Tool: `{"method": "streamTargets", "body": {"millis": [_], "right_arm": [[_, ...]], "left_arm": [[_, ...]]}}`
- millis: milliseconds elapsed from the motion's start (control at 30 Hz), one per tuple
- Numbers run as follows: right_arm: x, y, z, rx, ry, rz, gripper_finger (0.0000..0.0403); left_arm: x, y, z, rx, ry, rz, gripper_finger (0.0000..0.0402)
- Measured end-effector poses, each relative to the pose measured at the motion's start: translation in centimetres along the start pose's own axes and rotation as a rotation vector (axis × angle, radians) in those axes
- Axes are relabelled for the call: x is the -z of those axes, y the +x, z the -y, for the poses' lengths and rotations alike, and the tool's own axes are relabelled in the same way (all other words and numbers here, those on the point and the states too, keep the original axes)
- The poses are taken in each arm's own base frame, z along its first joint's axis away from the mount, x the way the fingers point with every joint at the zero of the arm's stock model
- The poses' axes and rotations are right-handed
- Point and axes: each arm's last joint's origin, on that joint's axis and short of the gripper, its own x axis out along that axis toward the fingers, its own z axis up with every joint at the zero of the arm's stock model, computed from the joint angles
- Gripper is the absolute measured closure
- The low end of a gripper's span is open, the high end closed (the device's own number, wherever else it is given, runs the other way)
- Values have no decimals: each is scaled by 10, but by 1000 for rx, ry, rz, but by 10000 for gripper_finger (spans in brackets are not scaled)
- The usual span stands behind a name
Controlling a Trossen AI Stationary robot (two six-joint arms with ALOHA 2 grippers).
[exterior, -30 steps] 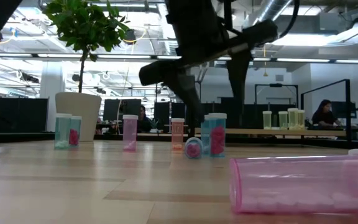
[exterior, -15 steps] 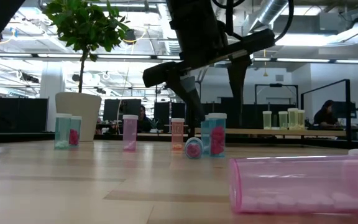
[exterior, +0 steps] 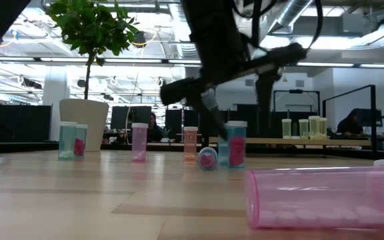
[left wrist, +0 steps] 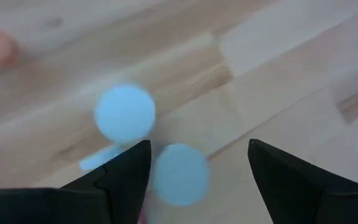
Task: Pick and place medicine bottles onto shelf by color
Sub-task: Put the blue pill bottle on the shelf
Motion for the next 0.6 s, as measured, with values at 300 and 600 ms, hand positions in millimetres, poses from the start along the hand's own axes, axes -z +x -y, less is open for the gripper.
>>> {"method": "streamTargets", "body": {"millis": [300,600], "right_arm": [[0,0,0,0,-13,0,187],[0,0,0,0,-23,0,187]], "left_arm": [[3,6,-2,-15,11,-27,163],[1,6,-2,-13,21,-24,260]]}}
